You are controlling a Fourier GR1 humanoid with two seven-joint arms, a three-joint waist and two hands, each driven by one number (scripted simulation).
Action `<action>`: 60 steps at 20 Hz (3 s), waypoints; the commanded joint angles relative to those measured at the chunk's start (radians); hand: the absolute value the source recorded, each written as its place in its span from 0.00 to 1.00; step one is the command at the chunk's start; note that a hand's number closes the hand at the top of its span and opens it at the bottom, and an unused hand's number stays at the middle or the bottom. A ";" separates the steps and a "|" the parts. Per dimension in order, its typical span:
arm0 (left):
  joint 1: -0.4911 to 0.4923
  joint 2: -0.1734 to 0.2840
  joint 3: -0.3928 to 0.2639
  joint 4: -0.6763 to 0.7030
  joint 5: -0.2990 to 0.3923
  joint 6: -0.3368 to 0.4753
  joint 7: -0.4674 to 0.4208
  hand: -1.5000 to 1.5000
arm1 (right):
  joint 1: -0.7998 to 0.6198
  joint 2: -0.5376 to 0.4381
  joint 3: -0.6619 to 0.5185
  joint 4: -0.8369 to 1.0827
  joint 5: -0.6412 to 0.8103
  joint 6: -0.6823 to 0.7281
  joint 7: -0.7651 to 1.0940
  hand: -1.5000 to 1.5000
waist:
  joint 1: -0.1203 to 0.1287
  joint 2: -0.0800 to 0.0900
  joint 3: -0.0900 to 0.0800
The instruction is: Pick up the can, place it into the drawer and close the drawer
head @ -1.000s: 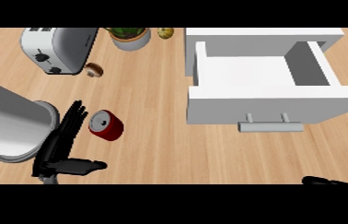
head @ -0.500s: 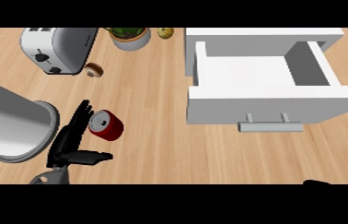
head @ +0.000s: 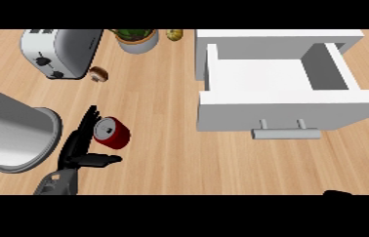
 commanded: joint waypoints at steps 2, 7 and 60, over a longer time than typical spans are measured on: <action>-0.115 0.006 0.002 0.154 -0.012 0.017 -0.055 0.00 | 0.000 -0.028 -0.061 0.035 -0.065 0.051 -0.015 0.00 | -0.001 0.000 0.000; -0.151 -0.009 -0.017 0.187 -0.016 0.007 -0.080 0.00 | -0.051 -0.039 -0.055 -0.011 -0.036 0.009 0.074 0.00 | 0.001 0.000 0.000; -0.718 -0.192 -0.356 -0.335 0.246 0.523 0.655 1.00 | -0.083 -0.013 -0.054 -0.028 0.036 0.002 0.052 0.00 | -0.009 -0.003 0.001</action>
